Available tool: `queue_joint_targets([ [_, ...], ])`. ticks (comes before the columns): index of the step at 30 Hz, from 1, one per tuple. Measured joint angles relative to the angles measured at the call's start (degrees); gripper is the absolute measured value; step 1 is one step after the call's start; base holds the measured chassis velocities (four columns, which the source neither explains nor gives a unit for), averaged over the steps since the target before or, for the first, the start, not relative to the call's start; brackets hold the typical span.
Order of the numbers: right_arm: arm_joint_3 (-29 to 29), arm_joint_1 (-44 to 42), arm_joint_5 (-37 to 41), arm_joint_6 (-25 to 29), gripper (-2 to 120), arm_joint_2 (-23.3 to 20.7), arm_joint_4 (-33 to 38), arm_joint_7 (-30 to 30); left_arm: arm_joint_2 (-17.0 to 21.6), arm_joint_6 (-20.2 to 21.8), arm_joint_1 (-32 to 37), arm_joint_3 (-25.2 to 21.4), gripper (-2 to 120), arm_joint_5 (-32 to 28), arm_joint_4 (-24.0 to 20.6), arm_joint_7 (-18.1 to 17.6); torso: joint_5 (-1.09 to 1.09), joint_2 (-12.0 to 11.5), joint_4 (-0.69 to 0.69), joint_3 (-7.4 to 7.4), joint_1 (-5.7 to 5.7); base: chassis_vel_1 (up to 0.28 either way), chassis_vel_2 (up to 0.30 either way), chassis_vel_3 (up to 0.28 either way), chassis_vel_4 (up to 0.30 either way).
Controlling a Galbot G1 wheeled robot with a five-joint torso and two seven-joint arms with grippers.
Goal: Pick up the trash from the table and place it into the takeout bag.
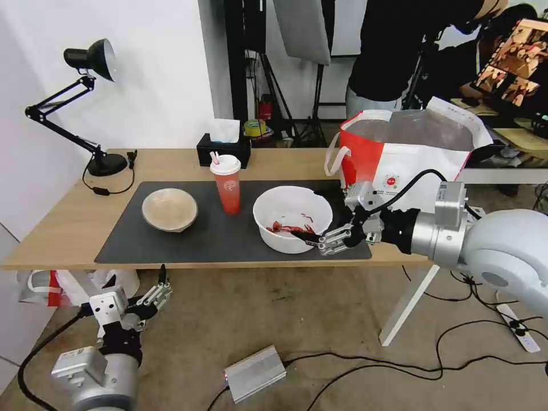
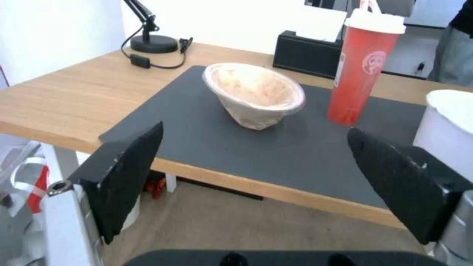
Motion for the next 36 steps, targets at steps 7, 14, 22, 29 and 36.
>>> queue_joint_targets([
  [7, -0.9, 0.0, -1.7, -0.4, 100, -0.5, -1.0, -2.0, -0.1, 0.0, 0.0, 0.6, 100, 0.5, 0.0, 0.5, 0.0, 0.0, 0.0, 0.0, 0.0, 0.0, 0.0, 0.0, 0.0],
  [14, -1.5, 0.0, -3.0, -0.9, 100, -1.1, -2.5, -3.6, 0.0, 0.0, -0.1, 1.2, 100, 0.7, 0.0, 1.0, 0.0, 0.0, 0.0, 0.0, -0.01, 0.0, 0.0, 0.0, 0.0],
  [22, -1.8, -0.2, -3.6, -0.9, 100, -3.0, -3.1, -5.5, 0.1, 0.1, -0.3, 1.7, 100, 0.9, 0.0, 1.1, 0.0, 0.0, 0.0, 0.0, -0.01, 0.0, 0.0, 0.0, 0.0],
  [29, -2.6, 0.4, -4.1, -0.7, 100, -3.5, -4.3, -6.2, 0.3, 0.3, -0.5, 2.4, 100, 1.0, 0.0, 1.2, 0.0, 0.0, 0.0, 0.0, -0.01, 0.0, 0.0, 0.0, 0.0],
  [36, -4.0, 1.2, -4.4, -0.6, 100, -2.5, -5.8, -6.9, -0.1, 0.4, -0.3, 2.4, 100, 1.5, 0.0, 1.4, 0.0, 0.0, 0.0, 0.0, -0.01, 0.0, 0.0, 0.0, 0.0],
])
